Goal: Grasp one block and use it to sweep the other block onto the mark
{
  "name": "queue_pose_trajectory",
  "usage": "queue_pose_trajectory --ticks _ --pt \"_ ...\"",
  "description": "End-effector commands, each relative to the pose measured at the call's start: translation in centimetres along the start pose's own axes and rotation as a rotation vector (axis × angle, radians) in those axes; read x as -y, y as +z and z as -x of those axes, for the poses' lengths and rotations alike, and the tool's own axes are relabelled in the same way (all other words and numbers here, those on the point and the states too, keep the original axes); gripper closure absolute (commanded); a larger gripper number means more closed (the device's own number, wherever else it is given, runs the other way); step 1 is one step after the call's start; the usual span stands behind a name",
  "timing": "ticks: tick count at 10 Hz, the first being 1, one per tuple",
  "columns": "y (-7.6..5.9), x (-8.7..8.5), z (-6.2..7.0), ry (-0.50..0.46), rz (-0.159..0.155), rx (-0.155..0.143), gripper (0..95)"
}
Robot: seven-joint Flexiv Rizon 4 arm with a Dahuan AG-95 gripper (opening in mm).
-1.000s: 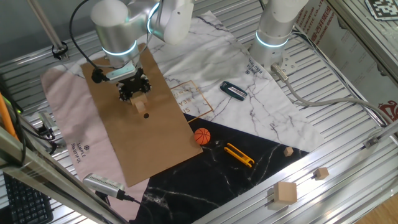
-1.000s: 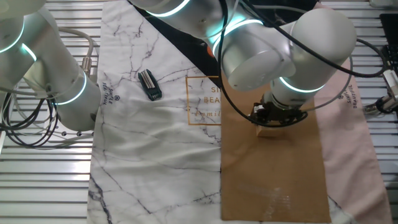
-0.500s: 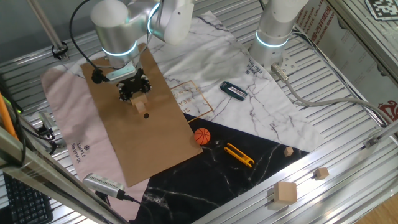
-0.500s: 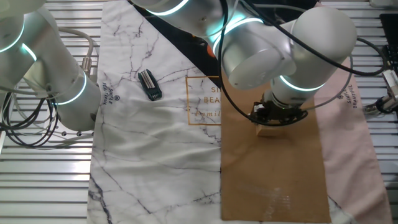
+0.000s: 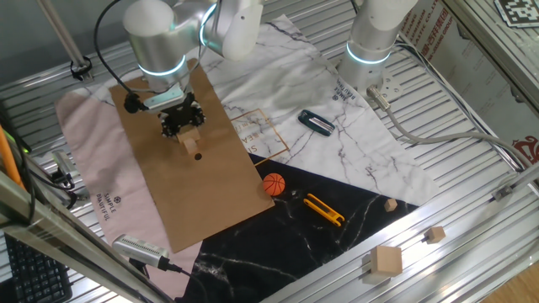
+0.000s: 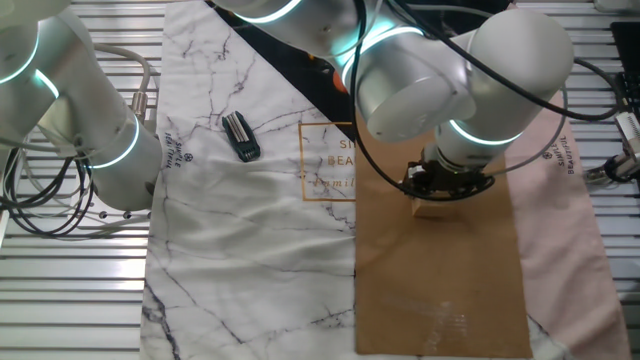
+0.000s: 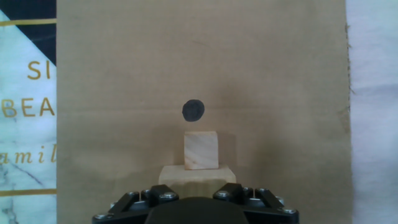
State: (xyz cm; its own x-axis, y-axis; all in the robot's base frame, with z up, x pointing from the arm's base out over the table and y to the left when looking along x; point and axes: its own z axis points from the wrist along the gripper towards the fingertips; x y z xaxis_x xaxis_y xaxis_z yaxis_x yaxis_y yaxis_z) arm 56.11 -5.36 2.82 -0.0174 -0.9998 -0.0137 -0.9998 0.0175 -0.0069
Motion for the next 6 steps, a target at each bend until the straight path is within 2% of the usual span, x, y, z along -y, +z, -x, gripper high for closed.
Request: queue_pose_trajectory --ticks 1,6 --pt "0.0 0.03 0.11 0.001 -0.001 0.001 95.0" --pt "-0.19 0.2 0.55 0.002 -0.001 0.007 95.0"
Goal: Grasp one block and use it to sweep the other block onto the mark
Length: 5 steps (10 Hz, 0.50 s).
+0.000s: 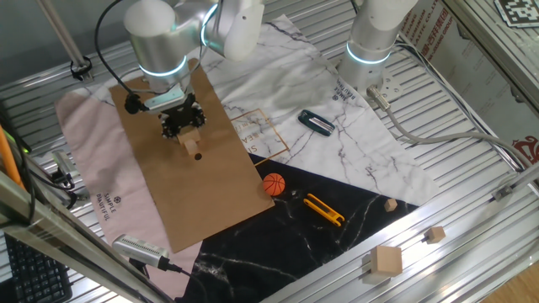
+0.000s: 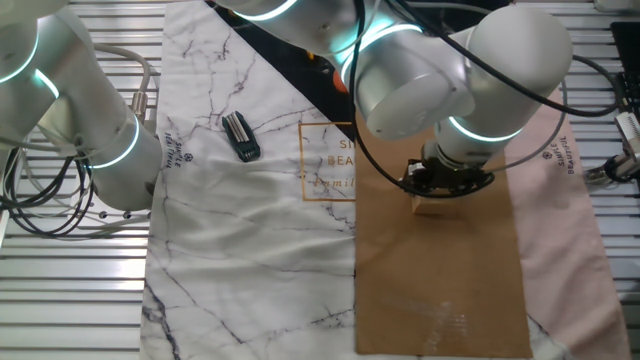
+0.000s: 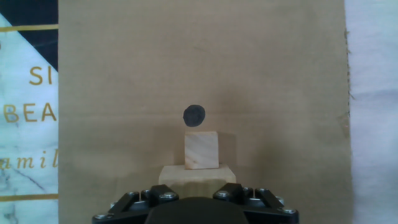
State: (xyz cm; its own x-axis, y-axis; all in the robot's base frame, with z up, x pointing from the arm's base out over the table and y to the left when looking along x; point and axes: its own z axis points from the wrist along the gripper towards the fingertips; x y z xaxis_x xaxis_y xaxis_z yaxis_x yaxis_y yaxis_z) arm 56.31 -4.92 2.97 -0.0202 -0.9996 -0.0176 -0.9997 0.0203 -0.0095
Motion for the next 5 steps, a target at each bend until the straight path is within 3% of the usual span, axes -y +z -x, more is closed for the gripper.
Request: queue_pose_trajectory --ticks 1,5 --pt "-0.06 0.02 0.15 0.0 0.001 0.003 95.0" --pt "0.05 -0.05 0.62 0.004 0.0 0.005 95.0"
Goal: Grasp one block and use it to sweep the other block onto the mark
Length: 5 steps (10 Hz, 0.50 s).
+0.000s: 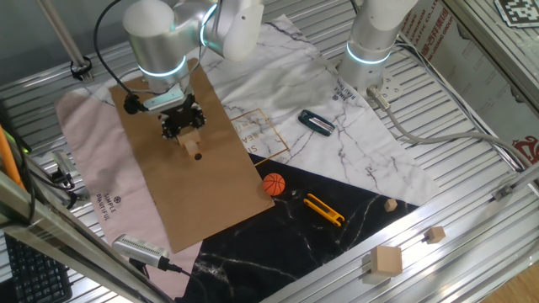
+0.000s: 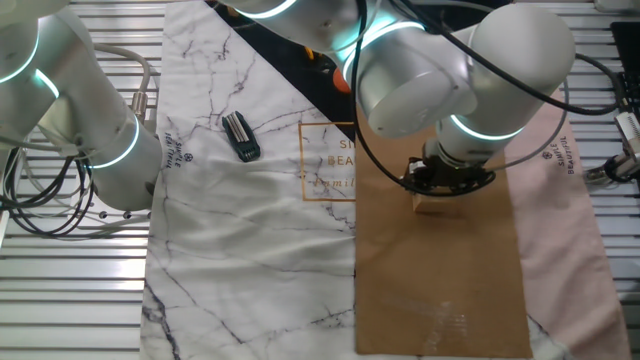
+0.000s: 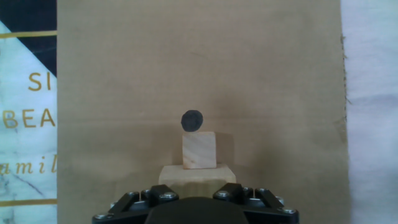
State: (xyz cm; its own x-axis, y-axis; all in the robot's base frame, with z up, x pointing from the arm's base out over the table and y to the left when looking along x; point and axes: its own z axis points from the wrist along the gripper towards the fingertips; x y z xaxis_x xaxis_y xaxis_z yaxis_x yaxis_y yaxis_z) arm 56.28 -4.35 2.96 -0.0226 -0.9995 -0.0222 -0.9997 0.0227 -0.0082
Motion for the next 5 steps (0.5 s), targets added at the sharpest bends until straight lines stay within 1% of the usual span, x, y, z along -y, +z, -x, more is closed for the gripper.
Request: queue_pose_trajectory --ticks 1,5 --pt "0.08 -0.03 0.16 0.002 -0.001 0.0 95.0" --pt "0.14 -0.08 0.61 0.007 -0.001 0.0 95.0"
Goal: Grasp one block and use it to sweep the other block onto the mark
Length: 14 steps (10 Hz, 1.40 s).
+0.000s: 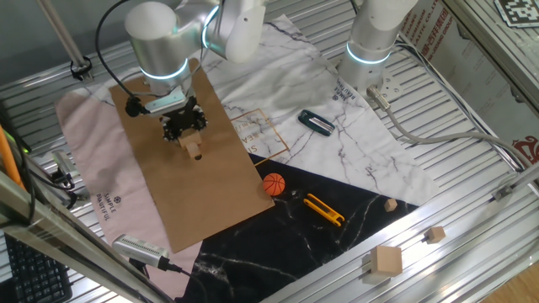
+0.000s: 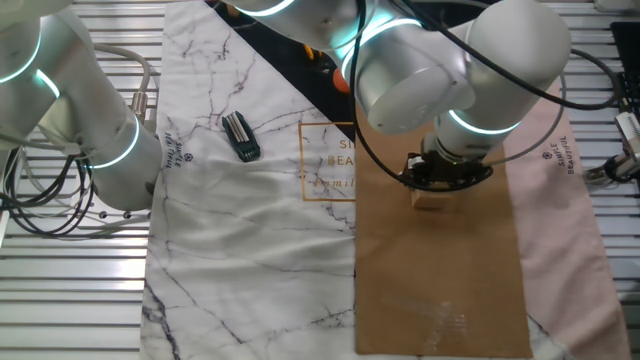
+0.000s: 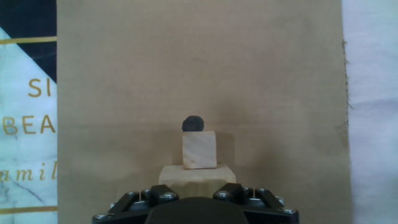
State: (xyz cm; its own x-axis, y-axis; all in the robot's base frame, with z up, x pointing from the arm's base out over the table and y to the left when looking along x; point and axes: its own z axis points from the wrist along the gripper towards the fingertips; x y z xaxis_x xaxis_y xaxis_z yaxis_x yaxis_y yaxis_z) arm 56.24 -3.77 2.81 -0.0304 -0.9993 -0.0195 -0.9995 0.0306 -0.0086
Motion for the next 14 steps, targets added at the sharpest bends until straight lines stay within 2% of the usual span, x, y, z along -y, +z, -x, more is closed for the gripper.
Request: queue_pose_trajectory --ticks 1,14 --pt "-0.03 -0.03 0.07 0.0 0.0 0.003 95.0" --pt "-0.02 0.04 0.67 0.006 0.0 0.005 95.0"
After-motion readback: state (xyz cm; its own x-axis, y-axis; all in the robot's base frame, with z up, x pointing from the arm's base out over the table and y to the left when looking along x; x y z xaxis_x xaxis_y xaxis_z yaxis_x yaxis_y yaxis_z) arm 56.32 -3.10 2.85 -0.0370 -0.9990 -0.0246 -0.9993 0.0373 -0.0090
